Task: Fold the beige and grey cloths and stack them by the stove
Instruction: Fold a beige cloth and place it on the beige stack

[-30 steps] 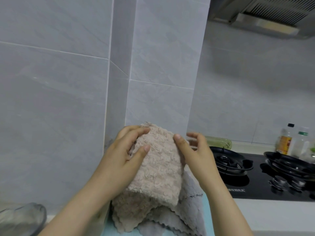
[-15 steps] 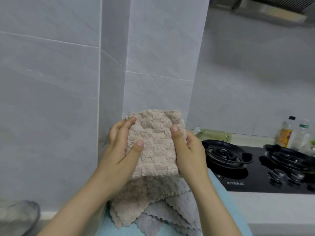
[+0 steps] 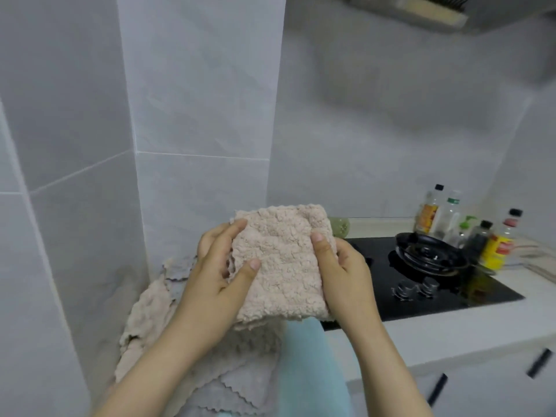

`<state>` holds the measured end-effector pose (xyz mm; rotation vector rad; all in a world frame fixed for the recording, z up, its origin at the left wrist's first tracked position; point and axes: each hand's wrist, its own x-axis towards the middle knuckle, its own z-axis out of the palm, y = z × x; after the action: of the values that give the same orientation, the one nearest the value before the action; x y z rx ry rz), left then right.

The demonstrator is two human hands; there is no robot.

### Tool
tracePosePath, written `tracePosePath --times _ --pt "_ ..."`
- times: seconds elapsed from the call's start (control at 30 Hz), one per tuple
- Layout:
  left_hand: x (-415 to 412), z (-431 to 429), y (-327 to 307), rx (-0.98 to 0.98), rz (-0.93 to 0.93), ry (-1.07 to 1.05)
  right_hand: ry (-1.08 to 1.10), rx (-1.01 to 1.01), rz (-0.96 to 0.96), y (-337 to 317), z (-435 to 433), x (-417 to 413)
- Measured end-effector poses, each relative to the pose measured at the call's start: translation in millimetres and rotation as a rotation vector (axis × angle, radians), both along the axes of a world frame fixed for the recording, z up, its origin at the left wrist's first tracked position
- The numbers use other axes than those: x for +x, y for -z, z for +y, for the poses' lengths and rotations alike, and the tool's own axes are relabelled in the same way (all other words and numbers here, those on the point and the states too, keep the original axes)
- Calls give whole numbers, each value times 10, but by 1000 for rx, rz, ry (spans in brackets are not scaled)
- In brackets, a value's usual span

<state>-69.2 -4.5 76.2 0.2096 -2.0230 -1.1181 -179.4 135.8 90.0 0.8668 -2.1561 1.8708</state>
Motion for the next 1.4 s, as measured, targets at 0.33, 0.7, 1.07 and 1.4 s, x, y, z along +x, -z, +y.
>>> tracePosePath --times 0.33,0.7,1.07,1.4 --pt "-579 1357 -1442 158 -122 173 182 20 -191 -1395 1652 -287" --pt "-1194 3249 -1777 165 -158 363 267 20 -350 -1899 3755 -502" --pt "-2269 4125 -1354 205 -293 536 433 10 -445 -1525 4684 -1358" --pt "-3518 4762 -1153 207 -415 616 531 107 -492 -1311 5342 -2466"
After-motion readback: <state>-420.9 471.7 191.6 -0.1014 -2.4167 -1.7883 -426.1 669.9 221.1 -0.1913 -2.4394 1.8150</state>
